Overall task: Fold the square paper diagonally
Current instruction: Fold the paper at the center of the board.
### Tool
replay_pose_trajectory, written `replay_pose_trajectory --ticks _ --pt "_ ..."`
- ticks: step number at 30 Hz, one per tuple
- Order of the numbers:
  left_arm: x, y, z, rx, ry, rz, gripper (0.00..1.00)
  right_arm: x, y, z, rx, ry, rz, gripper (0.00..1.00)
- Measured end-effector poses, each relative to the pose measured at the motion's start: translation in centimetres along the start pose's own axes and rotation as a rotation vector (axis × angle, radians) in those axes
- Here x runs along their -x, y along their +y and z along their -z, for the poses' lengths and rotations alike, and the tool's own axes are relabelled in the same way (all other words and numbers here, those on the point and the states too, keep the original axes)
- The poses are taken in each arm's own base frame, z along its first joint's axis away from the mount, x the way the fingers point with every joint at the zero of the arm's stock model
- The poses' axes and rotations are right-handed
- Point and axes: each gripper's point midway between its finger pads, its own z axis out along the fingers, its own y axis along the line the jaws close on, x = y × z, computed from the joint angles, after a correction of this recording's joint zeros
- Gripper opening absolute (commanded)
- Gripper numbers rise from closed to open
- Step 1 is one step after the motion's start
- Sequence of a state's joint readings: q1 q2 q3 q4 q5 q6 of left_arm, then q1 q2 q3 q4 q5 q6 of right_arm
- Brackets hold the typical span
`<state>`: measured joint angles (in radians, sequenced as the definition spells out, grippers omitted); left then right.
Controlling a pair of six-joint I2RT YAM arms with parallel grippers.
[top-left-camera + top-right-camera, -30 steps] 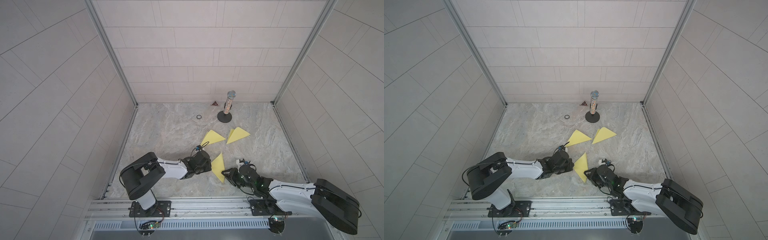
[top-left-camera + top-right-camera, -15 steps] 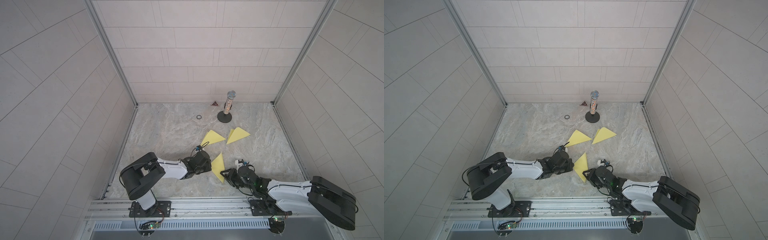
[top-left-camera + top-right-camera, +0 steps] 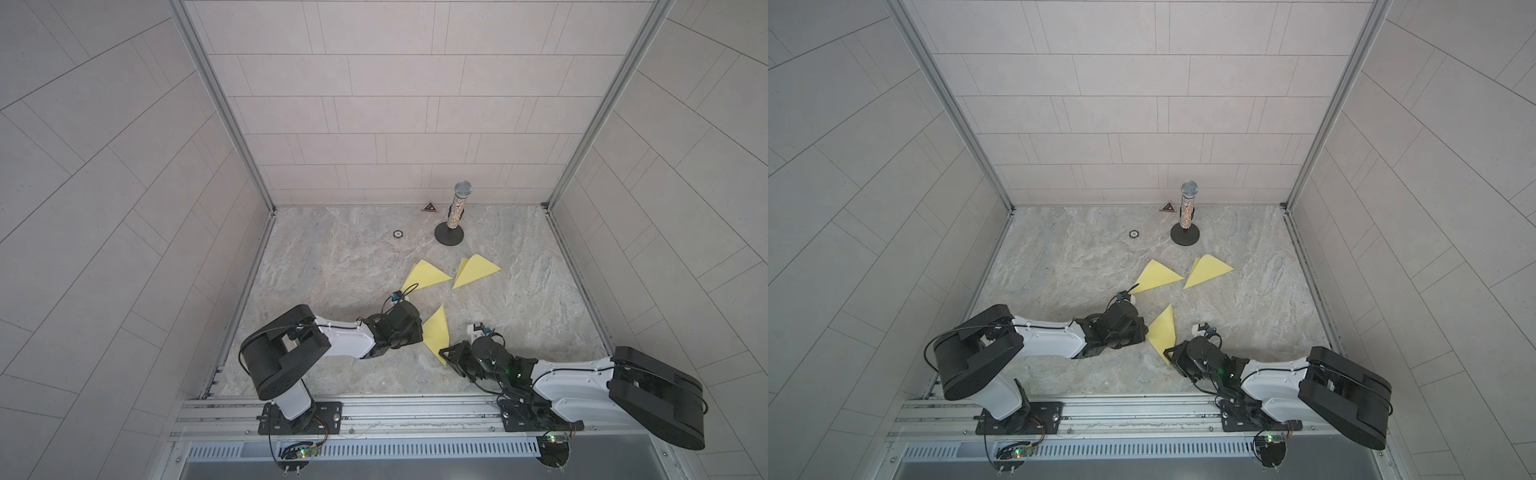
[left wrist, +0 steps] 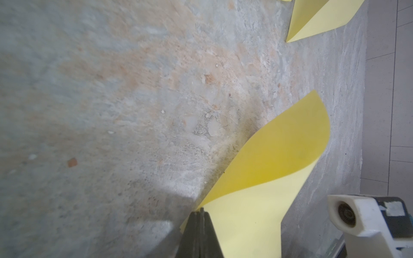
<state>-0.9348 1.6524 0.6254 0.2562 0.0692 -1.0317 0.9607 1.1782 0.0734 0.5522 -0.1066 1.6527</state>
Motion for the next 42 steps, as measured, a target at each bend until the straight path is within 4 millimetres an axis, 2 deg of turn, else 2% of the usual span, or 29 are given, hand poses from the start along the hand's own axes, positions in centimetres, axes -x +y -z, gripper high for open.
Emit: replay_pose_trajectory --ticks 3,6,8,12,13,20,25,30,37,42 --pt "0.0 0.0 0.0 0.0 0.0 0.0 0.0 0.0 -0.2 -0.1 -0.009 -0.003 -0.007 0.06" --pt "0.0 0.0 0.0 0.0 0.0 0.0 0.0 0.0 -0.2 -0.2 -0.006 -0.004 -0.012 0.05" --pt "0.0 0.0 0.0 0.0 0.0 0.0 0.0 0.0 -0.2 -0.2 -0.004 -0.004 -0.018 0.09" --pt "0.0 0.0 0.0 0.0 0.0 0.0 0.0 -0.3 0.2 -0.1 0.02 -0.007 -0.026 0.24" --pt "0.0 0.0 0.0 0.0 0.0 0.0 0.0 -0.4 0.3 0.0 0.026 -0.006 -0.024 0.26" --pt "0.0 0.0 0.0 0.001 0.0 0.0 0.0 -1.3 -0.1 0.6 0.016 -0.006 -0.01 0.21" --pt "0.0 0.0 0.0 0.0 0.0 0.0 0.0 -1.2 -0.2 1.0 0.018 -0.021 -0.011 0.3" --pt "0.0 0.0 0.0 0.0 -0.001 0.0 0.0 -1.4 -0.2 1.2 0.019 -0.029 0.001 0.31" --pt "0.0 0.0 0.0 0.001 -0.002 -0.001 0.0 -1.6 -0.3 1.0 0.019 -0.037 0.01 0.25" --pt "0.0 0.0 0.0 0.002 -0.003 -0.001 0.0 -1.7 -0.5 0.6 0.008 -0.037 0.013 0.08"
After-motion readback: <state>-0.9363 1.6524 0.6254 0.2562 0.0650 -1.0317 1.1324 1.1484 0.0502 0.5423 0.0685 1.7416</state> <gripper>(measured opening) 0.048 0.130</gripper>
